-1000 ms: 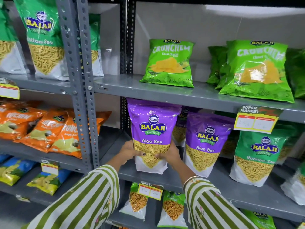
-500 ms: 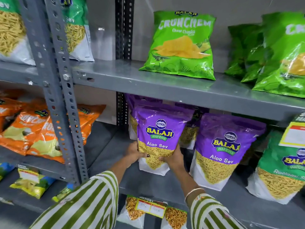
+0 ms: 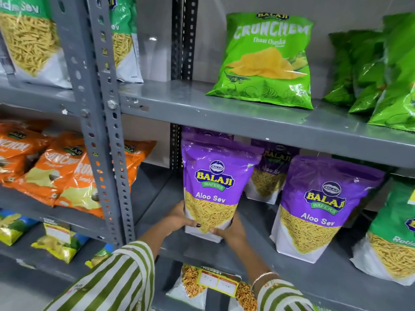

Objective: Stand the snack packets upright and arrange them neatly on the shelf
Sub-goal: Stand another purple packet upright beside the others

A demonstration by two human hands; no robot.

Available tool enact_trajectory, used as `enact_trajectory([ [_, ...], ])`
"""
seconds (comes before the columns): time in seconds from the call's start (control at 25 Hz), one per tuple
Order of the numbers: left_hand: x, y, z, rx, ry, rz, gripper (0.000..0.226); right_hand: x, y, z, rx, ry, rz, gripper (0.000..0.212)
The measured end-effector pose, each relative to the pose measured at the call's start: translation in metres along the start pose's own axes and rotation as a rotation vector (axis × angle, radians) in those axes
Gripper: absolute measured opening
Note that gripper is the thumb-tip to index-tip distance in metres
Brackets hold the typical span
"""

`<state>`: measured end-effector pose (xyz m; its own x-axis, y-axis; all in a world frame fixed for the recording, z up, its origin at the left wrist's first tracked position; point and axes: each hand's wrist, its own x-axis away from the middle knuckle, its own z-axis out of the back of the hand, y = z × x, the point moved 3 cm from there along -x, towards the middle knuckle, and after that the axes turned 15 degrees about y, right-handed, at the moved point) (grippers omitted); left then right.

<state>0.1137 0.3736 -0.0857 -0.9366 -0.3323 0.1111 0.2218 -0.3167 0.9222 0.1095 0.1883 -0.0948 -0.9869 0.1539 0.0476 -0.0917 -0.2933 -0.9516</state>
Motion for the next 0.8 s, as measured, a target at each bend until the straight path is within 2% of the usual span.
enact_trajectory([
  [0.08,0.006,-0.007,0.024,-0.020,0.009,0.011,0.081,0.010,-0.019,-0.009,-0.073,-0.066,0.028,0.130],
  [0.12,0.007,-0.011,0.033,-0.019,0.018,0.015,0.087,0.014,-0.041,-0.005,-0.099,-0.039,0.069,0.122],
  [0.2,0.004,-0.018,0.043,-0.032,0.032,0.018,0.094,0.014,-0.107,0.011,-0.155,0.128,0.186,0.083],
  [0.24,0.005,-0.018,0.045,-0.047,0.034,0.012,0.090,0.010,-0.142,0.021,-0.096,0.244,0.263,0.063],
  [0.28,0.009,-0.016,0.047,-0.060,0.035,0.007,0.081,0.009,-0.176,0.028,0.056,0.323,0.362,0.054],
  [0.32,0.014,-0.012,0.047,-0.054,0.028,0.002,0.070,0.010,-0.206,0.027,0.283,0.330,0.446,0.056],
  [0.4,0.017,-0.010,0.047,-0.038,0.014,-0.019,0.064,0.003,-0.241,0.011,0.621,0.150,0.501,0.056],
  [0.44,0.016,-0.011,0.047,-0.032,0.021,-0.025,0.068,0.000,-0.250,0.001,0.696,0.072,0.529,0.051],
  [0.52,0.013,-0.013,0.047,-0.007,0.026,-0.034,0.075,-0.007,-0.257,-0.013,0.742,0.069,0.554,0.047],
  [0.6,0.012,-0.015,0.049,0.009,0.040,-0.029,0.071,-0.009,-0.256,-0.016,0.719,0.157,0.578,0.050],
  [0.68,0.013,-0.014,0.051,0.025,0.022,-0.039,0.074,0.000,-0.246,-0.005,0.739,0.346,0.627,0.054],
  [0.76,0.014,-0.011,0.051,0.025,0.003,-0.064,0.082,0.013,-0.222,0.017,0.578,0.556,0.595,0.073],
  [0.8,0.014,-0.011,0.052,0.019,0.015,-0.073,0.084,0.015,-0.200,0.024,0.416,0.608,0.524,0.086],
])
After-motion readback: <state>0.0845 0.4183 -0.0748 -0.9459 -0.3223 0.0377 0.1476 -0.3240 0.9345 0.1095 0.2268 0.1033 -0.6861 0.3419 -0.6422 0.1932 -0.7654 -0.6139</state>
